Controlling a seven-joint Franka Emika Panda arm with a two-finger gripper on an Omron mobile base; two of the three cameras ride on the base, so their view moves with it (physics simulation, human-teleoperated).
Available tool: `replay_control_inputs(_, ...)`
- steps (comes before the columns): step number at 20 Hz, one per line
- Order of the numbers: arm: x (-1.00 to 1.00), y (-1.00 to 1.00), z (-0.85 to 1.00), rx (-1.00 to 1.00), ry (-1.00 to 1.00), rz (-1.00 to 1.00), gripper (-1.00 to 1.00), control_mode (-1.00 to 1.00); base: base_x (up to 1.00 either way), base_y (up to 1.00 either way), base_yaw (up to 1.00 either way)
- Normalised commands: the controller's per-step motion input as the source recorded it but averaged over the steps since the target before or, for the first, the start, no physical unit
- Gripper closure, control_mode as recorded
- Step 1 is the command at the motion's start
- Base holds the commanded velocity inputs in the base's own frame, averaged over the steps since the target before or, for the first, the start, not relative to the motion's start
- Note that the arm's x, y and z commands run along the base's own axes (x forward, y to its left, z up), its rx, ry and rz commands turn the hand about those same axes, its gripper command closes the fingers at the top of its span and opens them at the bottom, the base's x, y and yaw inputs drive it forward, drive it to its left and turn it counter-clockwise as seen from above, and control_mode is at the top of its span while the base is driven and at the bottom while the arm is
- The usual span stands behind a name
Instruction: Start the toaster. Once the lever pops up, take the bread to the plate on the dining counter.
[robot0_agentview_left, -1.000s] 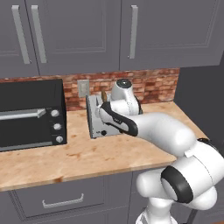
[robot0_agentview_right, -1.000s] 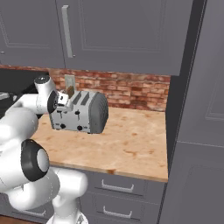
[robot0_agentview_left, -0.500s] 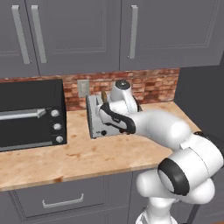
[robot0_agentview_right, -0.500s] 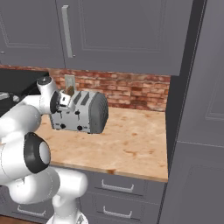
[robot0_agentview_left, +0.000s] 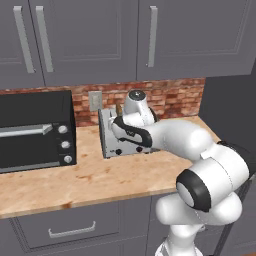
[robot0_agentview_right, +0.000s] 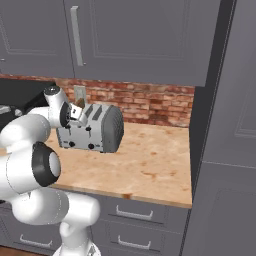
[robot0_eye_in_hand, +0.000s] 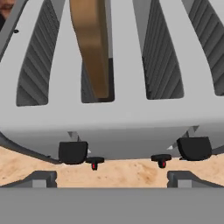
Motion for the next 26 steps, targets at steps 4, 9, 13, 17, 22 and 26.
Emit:
replay_control_inputs(4, 0.09, 0.00, -0.03, 0.00, 0.00, 0.00, -1.00, -1.00, 0.00, 0.00, 0.00)
replay_control_inputs(9, 0.01, 0.00, -0.03, 0.00, 0.00, 0.00, -1.00, -1.00, 0.00, 0.00, 0.00)
replay_control_inputs(13, 0.03, 0.00, -0.05, 0.00, 0.00, 0.00, -1.00, -1.00, 0.00, 0.00, 0.00)
replay_control_inputs(17, 0.03, 0.00, -0.08, 0.00, 0.00, 0.00, -1.00, -1.00, 0.00, 0.00, 0.00)
replay_control_inputs(22, 0.04, 0.00, -0.10, 0.00, 0.00, 0.00, -1.00, -1.00, 0.00, 0.00, 0.00)
replay_control_inputs(26, 0.00, 0.00, -0.06, 0.00, -0.02, 0.00, -1.00, -1.00, 0.00, 0.00, 0.00)
